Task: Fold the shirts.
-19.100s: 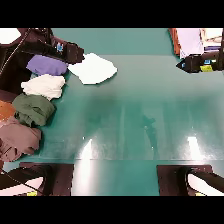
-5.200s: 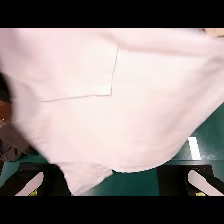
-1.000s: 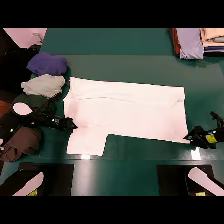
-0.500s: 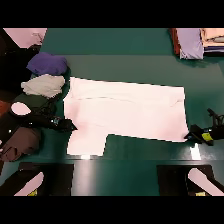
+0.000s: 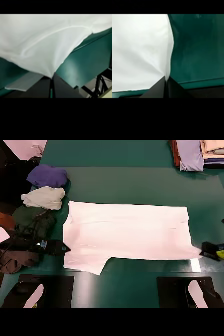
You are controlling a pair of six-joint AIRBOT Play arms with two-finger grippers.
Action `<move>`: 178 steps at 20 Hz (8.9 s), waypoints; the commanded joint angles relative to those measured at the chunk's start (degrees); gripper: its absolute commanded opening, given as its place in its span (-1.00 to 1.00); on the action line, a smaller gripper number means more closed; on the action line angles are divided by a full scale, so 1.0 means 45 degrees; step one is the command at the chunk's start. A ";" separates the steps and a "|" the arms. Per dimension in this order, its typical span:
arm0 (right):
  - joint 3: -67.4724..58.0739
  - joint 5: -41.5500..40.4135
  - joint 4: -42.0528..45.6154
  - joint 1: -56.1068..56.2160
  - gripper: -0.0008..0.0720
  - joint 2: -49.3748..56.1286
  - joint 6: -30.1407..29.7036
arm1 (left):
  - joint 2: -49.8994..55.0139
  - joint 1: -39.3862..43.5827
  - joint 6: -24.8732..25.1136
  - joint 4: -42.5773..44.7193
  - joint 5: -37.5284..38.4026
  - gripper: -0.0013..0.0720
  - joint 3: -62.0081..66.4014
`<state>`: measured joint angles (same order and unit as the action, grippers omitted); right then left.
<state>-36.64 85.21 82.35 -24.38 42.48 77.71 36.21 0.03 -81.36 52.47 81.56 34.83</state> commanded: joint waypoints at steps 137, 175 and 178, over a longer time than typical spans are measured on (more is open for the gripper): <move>-0.7407 -0.4240 -1.0365 0.6241 -0.94 0.9447 -0.1608 | 0.9034 0.0364 0.0078 0.2807 -0.1909 -0.90 1.3828; -0.6635 -0.1166 -0.6722 0.0393 -0.25 0.5542 -0.0180 | 0.9029 0.0364 0.0403 0.1763 -0.2011 -0.90 1.3833; -0.6635 -0.1268 -0.6698 0.2841 -0.94 0.5542 -0.0189 | 0.9029 0.0364 0.0403 0.1763 -0.2084 -0.90 1.3833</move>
<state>-66.32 79.33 53.54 -21.71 67.42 76.88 76.82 1.65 -79.50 60.45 72.79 97.08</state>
